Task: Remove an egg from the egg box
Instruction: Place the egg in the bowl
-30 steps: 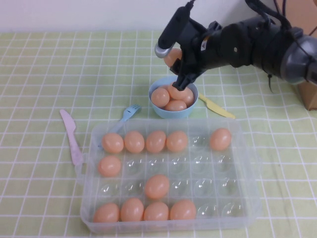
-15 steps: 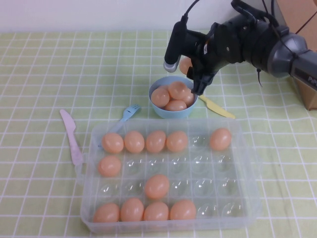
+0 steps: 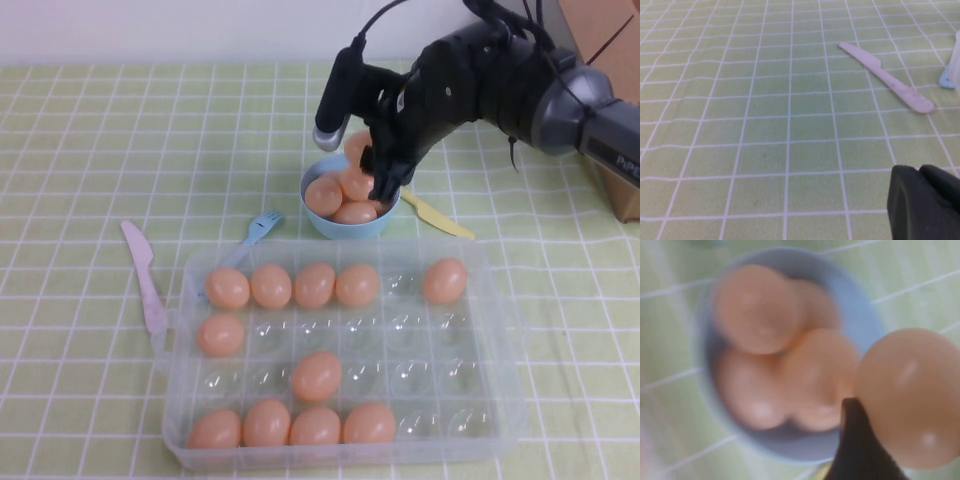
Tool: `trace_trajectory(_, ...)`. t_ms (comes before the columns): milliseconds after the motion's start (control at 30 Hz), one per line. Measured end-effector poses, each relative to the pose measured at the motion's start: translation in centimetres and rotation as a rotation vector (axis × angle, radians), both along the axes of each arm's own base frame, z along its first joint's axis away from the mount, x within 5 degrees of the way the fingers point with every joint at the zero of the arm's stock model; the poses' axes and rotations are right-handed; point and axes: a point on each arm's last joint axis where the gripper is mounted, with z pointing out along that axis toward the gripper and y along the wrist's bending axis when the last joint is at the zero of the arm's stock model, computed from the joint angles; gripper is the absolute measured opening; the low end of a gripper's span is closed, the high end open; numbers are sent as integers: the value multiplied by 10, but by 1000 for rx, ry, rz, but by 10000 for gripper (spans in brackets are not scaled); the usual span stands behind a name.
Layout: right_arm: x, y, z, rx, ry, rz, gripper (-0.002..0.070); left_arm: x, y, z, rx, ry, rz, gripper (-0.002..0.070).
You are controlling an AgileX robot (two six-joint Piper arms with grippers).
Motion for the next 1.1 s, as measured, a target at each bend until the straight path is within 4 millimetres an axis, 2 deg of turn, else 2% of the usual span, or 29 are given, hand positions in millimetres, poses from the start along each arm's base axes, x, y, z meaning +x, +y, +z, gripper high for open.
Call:
trace_trajectory(167, -16, 5, -4, -3, 164, -4, 349, 0, 0, 0, 0, 0, 0, -3)
trace_trajectory(400, -24, 9, -6, 29, 246, -4, 349, 0, 0, 0, 0, 0, 0, -3)
trace_trajectory(533, -23, 10, -6, 39, 240, -4, 349, 0, 0, 0, 0, 0, 0, -3)
trace_trajectory(867, -15, 15, -27, 38, 242, -6, 349, 0, 0, 0, 0, 0, 0, -3)
trace_trajectory(1100, -8, 11, -26, 58, 202, -37, 349, 0, 0, 0, 0, 0, 0, -3)
